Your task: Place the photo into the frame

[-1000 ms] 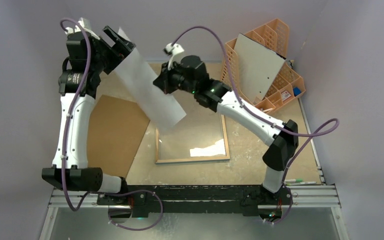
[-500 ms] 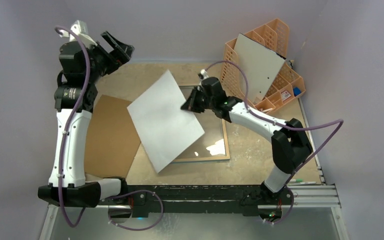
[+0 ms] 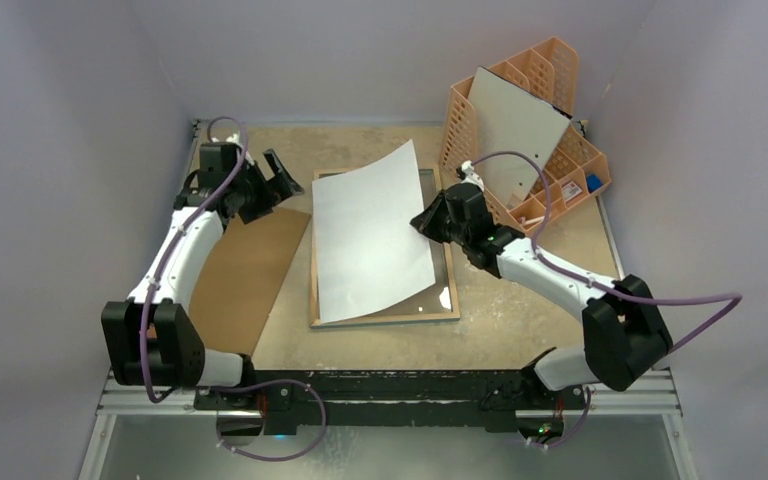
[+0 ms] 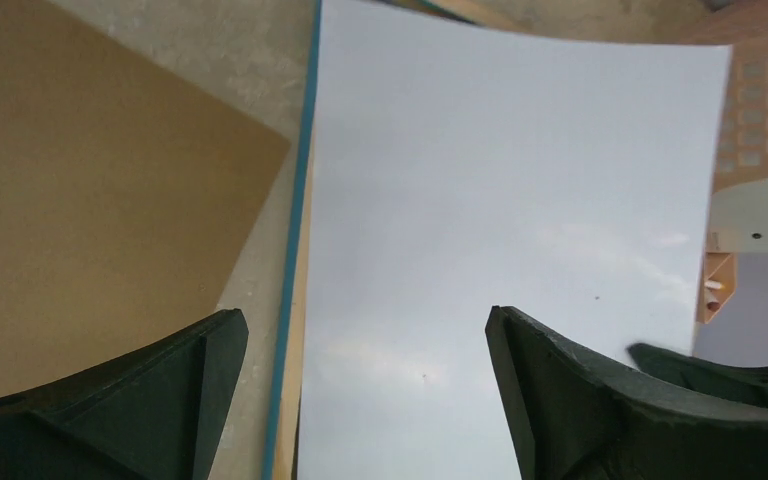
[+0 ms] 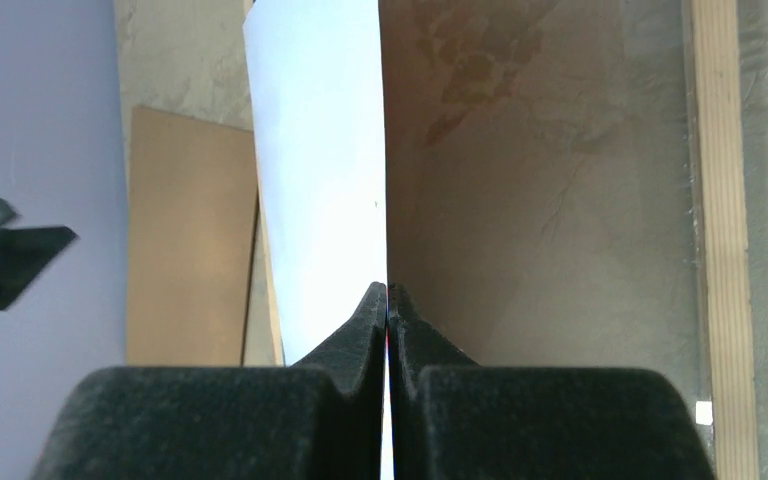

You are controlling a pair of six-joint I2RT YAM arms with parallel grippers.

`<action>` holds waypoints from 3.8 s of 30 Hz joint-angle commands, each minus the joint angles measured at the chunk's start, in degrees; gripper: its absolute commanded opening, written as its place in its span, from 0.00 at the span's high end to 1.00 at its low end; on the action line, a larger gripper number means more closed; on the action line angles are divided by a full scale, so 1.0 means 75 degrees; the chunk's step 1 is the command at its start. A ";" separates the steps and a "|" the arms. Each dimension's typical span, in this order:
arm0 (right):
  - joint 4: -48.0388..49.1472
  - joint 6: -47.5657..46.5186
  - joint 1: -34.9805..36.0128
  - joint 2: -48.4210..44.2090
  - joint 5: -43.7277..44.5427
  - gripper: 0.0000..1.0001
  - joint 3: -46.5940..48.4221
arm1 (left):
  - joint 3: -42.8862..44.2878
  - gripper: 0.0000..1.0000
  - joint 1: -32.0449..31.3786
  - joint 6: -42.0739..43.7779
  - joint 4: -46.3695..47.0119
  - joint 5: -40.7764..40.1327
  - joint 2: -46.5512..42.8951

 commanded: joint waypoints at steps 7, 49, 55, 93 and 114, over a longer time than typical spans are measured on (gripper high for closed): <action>0.0824 0.0146 -0.0028 0.0079 0.0911 1.00 -0.0504 | -0.1104 0.05 0.0016 0.0208 0.1036 -0.0250 0.0881; -0.1810 -0.1050 -0.0063 0.0722 0.2882 0.27 0.0960 | -0.0617 0.09 0.0013 0.0646 0.0519 -0.1414 0.1490; -0.0961 -0.1540 -0.0043 0.0692 0.1767 0.29 0.1411 | -0.0355 0.09 0.0024 0.0778 0.0201 -0.2343 0.1371; -0.2568 0.0514 0.3160 0.7729 -0.1199 0.29 0.8503 | 0.3430 0.10 0.3089 0.1724 -0.0048 -0.3083 0.5851; -0.3801 0.1130 0.3096 0.8095 0.0439 0.27 0.8994 | 0.2648 0.07 0.3130 0.2663 0.1790 -0.2500 0.5070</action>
